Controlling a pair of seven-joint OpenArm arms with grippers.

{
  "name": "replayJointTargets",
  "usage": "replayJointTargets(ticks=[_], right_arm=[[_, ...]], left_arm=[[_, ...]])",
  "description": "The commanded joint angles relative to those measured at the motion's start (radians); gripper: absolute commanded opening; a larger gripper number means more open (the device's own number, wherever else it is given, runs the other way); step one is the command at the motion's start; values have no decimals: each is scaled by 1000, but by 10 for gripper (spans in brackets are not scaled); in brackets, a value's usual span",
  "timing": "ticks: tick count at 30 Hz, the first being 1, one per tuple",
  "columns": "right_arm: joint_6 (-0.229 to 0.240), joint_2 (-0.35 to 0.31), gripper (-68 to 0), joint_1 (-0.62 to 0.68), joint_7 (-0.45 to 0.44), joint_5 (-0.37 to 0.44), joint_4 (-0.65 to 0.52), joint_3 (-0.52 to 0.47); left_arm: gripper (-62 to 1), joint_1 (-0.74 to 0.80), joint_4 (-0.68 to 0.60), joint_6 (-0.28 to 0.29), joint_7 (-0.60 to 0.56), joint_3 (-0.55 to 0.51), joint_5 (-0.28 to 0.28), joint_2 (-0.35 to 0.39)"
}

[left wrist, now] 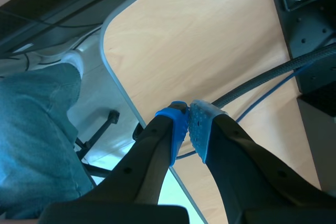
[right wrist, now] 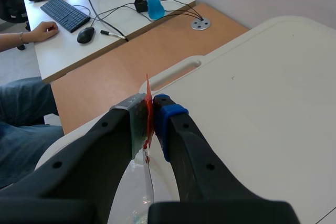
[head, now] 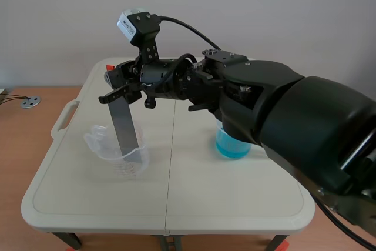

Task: Hold the metal plate by the orange handle, dip it into the blue solution, take it out and point at it, then put the plate back in the beaker on the left.
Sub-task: 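Lift the metal plate out of the left beaker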

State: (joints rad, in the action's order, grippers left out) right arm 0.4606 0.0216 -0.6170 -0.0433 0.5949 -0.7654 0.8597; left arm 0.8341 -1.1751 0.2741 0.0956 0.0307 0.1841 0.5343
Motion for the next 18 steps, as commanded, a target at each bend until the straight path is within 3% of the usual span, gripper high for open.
replayJointTargets(ticks=[1, 7, 13, 18], right_arm=[[4, -2, -664, -31, -15, 12, -18, -1], [13, -2, -664, -26, -48, 17, -19, -1], [120, -2, -664, -26, -79, 20, -27, -1], [156, -11, -664, -26, -103, 19, -45, -2]], left_arm=[[-552, 10, -16, 6, -10, -3, 6, -2], [-552, 10, -16, 6, -10, -3, 6, -2], [-552, 10, -16, 9, -10, -3, 6, -2], [-552, 10, -16, 9, -10, -3, 6, -2]])
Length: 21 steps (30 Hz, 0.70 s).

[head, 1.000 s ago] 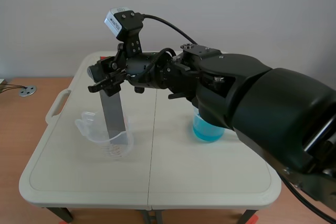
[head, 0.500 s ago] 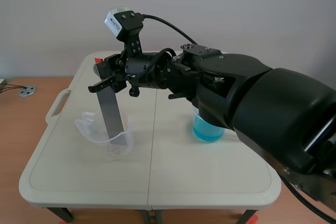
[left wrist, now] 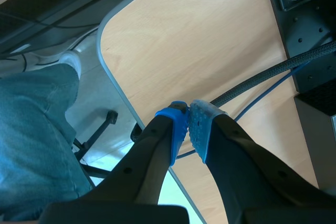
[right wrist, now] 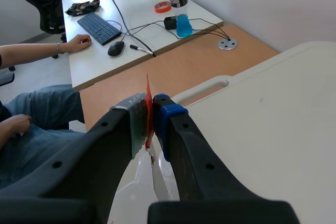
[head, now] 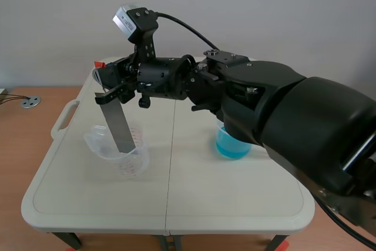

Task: Hold the metal plate by the orange handle, dip it into the blue solution, take it out and point at it, then put the plate back in the beaker on the left.
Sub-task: 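Lift the metal plate out of the left beaker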

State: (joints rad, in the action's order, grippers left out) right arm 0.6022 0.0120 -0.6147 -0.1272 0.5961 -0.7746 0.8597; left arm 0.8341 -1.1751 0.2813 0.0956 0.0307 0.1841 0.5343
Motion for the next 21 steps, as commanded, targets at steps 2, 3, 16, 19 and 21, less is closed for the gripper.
replayJointTargets(ticks=[2, 3, 16, 19, 21], right_arm=[[51, -11, -664, -28, -23, 18, -56, -2], [65, -17, -664, -27, -26, 18, -69, -2], [79, -110, -664, 26, -25, 18, -263, -4], [79, -133, -664, 35, -22, 18, -296, -18], [79, -146, -664, 39, -16, 18, -317, -31]], left_arm=[[-552, 10, -16, 2, -10, -3, 6, -2], [-552, 10, -16, 2, -10, -3, 6, -2], [-552, 10, -16, 2, -10, -3, 6, -2], [-552, 10, -16, 2, -10, -3, 6, -2], [-552, 10, -16, 2, -10, -3, 6, -2]])
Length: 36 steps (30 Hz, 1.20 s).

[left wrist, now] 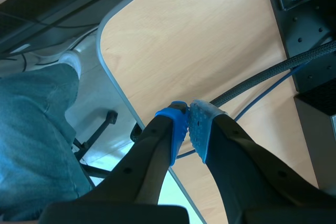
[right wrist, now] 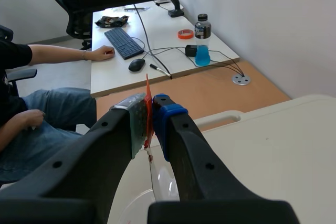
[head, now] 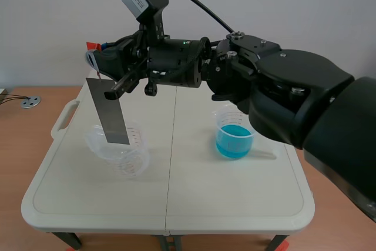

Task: Hold the metal plate by the orange handle, dip it into the blue solution, take it out and point at it, then put the plate back in the beaker on the left.
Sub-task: 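Lift the metal plate out of the left beaker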

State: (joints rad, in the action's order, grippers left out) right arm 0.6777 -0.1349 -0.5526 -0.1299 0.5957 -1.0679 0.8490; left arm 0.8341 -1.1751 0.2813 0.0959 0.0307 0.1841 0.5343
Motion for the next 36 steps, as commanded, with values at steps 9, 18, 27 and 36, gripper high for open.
replayJointTargets(ticks=[9, 18, 27, 36], right_arm=[[4, -71, -664, -23, 8, 19, -138, -33], [3, -144, -664, -1, 44, 73, -270, -74], [-2, -232, -664, 67, 119, 141, -443, -160], [-7, -351, -664, 109, 174, 251, -549, -264]], left_arm=[[-552, 10, -16, 2, -10, -3, 6, -2], [-552, 10, -18, 2, -11, -3, 6, -2], [-552, -6, -32, 1, -10, -3, 6, -2], [-551, 0, -155, -10, -1, -39, 14, 38]])
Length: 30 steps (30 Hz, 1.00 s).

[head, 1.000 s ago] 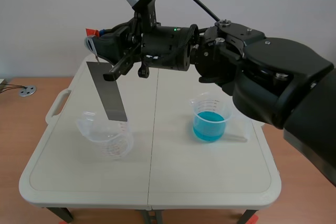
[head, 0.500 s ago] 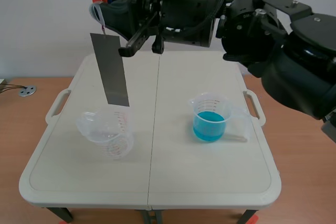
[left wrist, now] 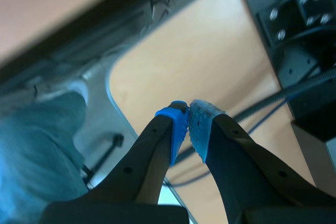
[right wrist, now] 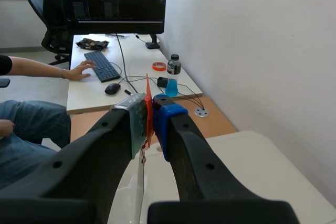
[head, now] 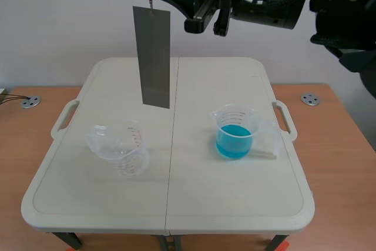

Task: Hold the metal plate by the orange handle, dip it into the blue solution, take it out and point at it, then put the plate back in the beaker on the left.
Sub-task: 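Lift the metal plate out of the left beaker, then move the plate over the blue solution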

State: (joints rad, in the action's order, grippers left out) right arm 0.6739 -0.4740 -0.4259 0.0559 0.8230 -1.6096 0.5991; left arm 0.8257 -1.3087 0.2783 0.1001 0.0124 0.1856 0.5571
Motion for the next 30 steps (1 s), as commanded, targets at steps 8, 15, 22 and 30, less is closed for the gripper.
replayJointTargets(ticks=[8, 15, 22, 30], right_arm=[[-3, -137, -664, -17, 6, 136, -11, -83], [-3, -227, -664, -17, 6, 159, -11, -146], [-2, -271, -664, -16, 13, 176, 0, -175], [24, -268, -664, 34, 28, 188, 38, -249]], left_arm=[[-551, 8, -183, -33, 27, -134, 15, 46], [-551, 7, -359, -33, 21, -227, 15, 48], [-551, -37, -490, -28, -61, -236, 15, 56], [-552, -213, -506, 25, -118, -171, 14, 56]])
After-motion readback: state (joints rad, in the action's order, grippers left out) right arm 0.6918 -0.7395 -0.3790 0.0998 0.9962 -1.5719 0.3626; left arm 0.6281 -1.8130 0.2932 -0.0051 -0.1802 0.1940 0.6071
